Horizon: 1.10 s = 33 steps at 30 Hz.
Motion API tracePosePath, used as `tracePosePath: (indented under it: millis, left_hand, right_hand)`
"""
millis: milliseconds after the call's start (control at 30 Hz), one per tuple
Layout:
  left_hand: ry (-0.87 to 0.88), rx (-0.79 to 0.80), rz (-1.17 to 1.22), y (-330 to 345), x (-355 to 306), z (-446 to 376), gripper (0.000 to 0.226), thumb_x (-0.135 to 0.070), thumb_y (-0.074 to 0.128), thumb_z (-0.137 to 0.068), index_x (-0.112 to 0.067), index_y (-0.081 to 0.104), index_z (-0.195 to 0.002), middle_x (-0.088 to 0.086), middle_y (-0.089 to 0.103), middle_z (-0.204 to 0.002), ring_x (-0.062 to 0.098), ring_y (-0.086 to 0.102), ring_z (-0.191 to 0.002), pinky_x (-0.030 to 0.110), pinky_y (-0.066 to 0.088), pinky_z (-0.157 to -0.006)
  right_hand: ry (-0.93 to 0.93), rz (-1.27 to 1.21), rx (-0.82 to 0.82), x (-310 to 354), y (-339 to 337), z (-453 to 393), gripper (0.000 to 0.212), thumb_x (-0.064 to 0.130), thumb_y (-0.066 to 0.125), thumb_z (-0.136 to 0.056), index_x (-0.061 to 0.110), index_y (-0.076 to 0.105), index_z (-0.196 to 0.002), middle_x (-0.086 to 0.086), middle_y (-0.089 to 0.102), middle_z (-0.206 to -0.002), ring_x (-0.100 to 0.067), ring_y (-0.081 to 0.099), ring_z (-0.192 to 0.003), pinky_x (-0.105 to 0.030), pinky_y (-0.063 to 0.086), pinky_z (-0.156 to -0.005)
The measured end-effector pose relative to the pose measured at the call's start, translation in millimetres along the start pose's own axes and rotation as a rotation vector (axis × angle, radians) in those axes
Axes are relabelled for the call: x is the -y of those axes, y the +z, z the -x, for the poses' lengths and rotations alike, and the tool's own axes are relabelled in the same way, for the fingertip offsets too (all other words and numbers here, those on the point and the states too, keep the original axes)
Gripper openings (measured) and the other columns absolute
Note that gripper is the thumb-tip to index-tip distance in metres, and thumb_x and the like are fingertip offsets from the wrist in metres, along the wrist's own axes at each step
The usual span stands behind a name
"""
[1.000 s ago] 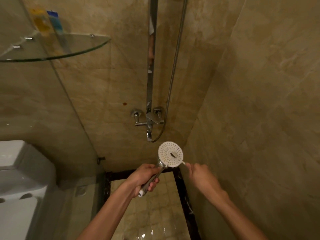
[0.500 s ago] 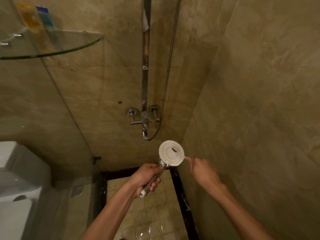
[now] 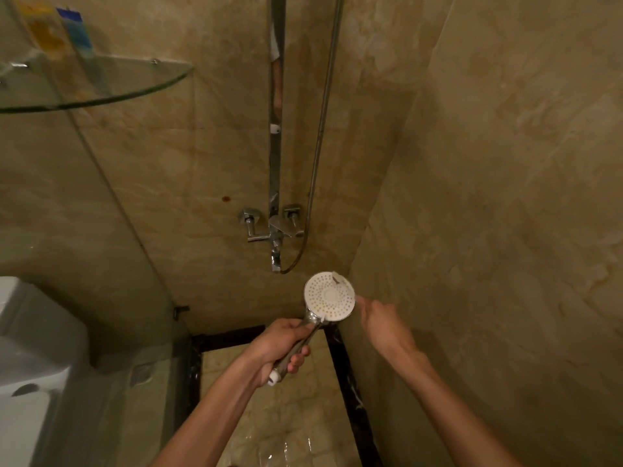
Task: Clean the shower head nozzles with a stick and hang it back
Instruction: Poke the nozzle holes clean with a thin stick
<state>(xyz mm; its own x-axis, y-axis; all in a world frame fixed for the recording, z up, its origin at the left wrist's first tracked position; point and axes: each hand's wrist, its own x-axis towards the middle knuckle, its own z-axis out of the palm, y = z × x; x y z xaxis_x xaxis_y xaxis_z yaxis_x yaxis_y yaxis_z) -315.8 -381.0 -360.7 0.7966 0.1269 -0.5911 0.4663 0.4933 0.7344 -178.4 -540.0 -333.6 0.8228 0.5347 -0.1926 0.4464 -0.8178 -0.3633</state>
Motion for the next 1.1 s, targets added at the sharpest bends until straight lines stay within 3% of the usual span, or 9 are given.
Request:
tracePosePath:
  millis: [167,300,400,567,667,767,833,967,1100]
  left_hand:
    - [-0.005,-0.014,0.003,-1.1,1.5,4.3,0.013,-0.019,0.052,-0.102,-0.007,0.052,-0.108,0.007,0.047,-0.056,0.009,0.035,-0.031,0.015,0.029,-0.03]
    - [0.004,0.004,-0.003,-0.9,6.6,9.7,0.015,-0.019,0.052,-0.102,-0.008,0.053,-0.111,0.007,0.048,-0.057,0.009,0.036,-0.032,0.015,0.028,-0.031]
    - [0.017,0.015,-0.006,1.8,6.0,11.5,0.012,-0.019,0.052,-0.102,-0.009,0.051,-0.108,0.007,0.048,-0.057,0.009,0.036,-0.032,0.015,0.029,-0.031]
    - [0.021,0.004,0.006,-5.3,3.1,10.6,0.012,-0.019,0.051,-0.102,-0.008,0.05,-0.102,0.007,0.047,-0.056,0.01,0.036,-0.033,0.016,0.03,-0.031]
    - [0.019,0.0,0.002,-11.3,4.5,10.8,0.014,-0.02,0.051,-0.102,-0.007,0.052,-0.105,0.006,0.048,-0.057,0.01,0.036,-0.033,0.017,0.031,-0.031]
    - [0.024,-0.003,-0.002,-10.5,4.7,10.5,0.015,-0.021,0.052,-0.102,-0.007,0.054,-0.106,0.006,0.049,-0.058,0.01,0.037,-0.033,0.017,0.031,-0.031]
    - [0.033,-0.005,-0.007,-8.9,3.0,9.2,0.014,-0.021,0.052,-0.102,-0.008,0.053,-0.107,0.007,0.049,-0.057,0.01,0.037,-0.033,0.017,0.031,-0.031]
    - [0.032,-0.005,-0.001,-10.8,2.0,8.6,0.013,-0.02,0.052,-0.102,-0.007,0.052,-0.106,0.007,0.048,-0.058,0.01,0.037,-0.033,0.017,0.031,-0.031]
    - [0.023,0.006,-0.002,-14.9,2.6,10.1,0.014,-0.021,0.052,-0.102,-0.007,0.052,-0.103,0.007,0.049,-0.058,0.009,0.037,-0.033,0.017,0.031,-0.031]
  right_hand:
    - [-0.069,-0.033,0.127,6.8,18.2,21.7,0.047,0.046,0.026,-0.105,0.021,0.06,-0.084,-0.002,0.057,-0.07,-0.021,0.056,-0.063,-0.043,0.054,-0.068]
    - [-0.078,0.066,0.109,-5.0,-3.7,4.1,0.04,0.036,0.027,-0.107,0.021,0.064,-0.112,-0.005,0.063,-0.083,-0.025,0.062,-0.077,-0.046,0.055,-0.077]
    - [-0.039,0.058,0.084,-3.2,-15.7,-11.4,0.042,0.033,0.024,-0.108,0.017,0.063,-0.113,-0.012,0.067,-0.096,-0.027,0.062,-0.084,-0.041,0.052,-0.081]
    - [-0.145,0.027,0.14,21.3,9.6,9.5,0.046,0.04,0.03,-0.107,0.026,0.047,-0.067,0.008,0.054,-0.063,-0.007,0.055,-0.057,-0.028,0.042,-0.052]
    - [-0.1,-0.047,0.172,16.1,2.6,5.3,0.047,0.045,0.032,-0.106,0.024,0.057,-0.072,0.003,0.059,-0.064,-0.008,0.055,-0.054,-0.028,0.045,-0.053]
    - [-0.053,-0.069,0.13,12.6,-16.4,-10.2,0.042,0.033,0.03,-0.108,0.014,0.067,-0.102,-0.011,0.068,-0.082,-0.024,0.066,-0.074,-0.039,0.053,-0.068]
    - [-0.084,-0.029,0.097,20.3,-14.7,-9.4,0.041,0.031,0.03,-0.108,0.015,0.064,-0.093,-0.011,0.068,-0.082,-0.025,0.066,-0.075,-0.04,0.054,-0.07]
    - [-0.145,-0.041,0.135,28.1,14.2,6.1,0.05,0.045,0.03,-0.106,0.022,0.049,-0.066,0.003,0.056,-0.062,-0.012,0.053,-0.053,-0.03,0.041,-0.05]
    - [-0.121,-0.009,0.126,24.7,-3.0,-14.1,0.046,0.038,0.027,-0.108,0.019,0.059,-0.081,-0.007,0.066,-0.077,-0.023,0.064,-0.07,-0.04,0.051,-0.063]
